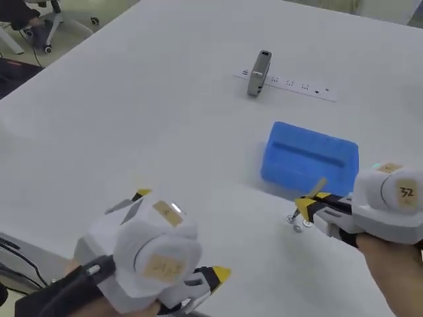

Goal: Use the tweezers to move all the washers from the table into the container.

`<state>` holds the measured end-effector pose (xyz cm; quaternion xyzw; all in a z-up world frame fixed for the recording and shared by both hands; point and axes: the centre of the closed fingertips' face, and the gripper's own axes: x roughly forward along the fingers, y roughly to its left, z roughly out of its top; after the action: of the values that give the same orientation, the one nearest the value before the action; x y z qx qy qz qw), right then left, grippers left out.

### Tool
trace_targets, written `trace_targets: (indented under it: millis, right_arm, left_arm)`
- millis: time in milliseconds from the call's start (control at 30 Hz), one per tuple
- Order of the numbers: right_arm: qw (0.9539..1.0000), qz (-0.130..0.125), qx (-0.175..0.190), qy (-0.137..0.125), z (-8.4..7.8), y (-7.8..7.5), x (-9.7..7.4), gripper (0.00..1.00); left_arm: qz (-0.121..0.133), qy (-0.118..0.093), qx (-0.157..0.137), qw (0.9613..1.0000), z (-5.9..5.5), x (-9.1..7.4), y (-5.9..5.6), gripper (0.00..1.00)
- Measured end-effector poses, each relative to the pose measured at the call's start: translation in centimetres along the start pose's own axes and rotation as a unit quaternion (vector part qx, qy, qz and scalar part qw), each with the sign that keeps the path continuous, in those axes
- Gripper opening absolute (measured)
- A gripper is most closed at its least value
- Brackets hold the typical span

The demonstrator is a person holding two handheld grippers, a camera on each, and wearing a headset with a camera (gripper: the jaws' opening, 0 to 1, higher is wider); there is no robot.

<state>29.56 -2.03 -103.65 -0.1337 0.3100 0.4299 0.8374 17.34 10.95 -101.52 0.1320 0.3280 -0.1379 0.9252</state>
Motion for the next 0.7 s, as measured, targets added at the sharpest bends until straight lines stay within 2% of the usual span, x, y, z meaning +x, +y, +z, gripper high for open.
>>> trace_targets:
  millis: [100,400,600,700]
  right_arm:
    - [1.0000,0.000,-0.006,0.002,0.0,0.3,-0.2,0.01]
    - [0.9999,0.004,-0.009,-0.012,1.8,0.7,-1.4,0.01]
    - [0.9996,0.001,-0.016,-0.023,2.9,0.2,-2.0,0.01]
    - [0.9992,-0.006,-0.022,-0.033,3.9,-0.3,-2.5,0.01]
  left_arm:
    - [-0.001,-0.002,0.002,1.0000,0.1,0.0,-0.1,0.96]
    - [0.000,-0.009,-0.002,1.0000,0.3,-0.1,0.0,0.97]
    - [-0.001,-0.010,-0.002,0.9999,0.4,-0.1,-0.1,0.99]
    - [0.003,-0.011,0.004,0.9999,0.4,-0.1,-0.1,0.99]
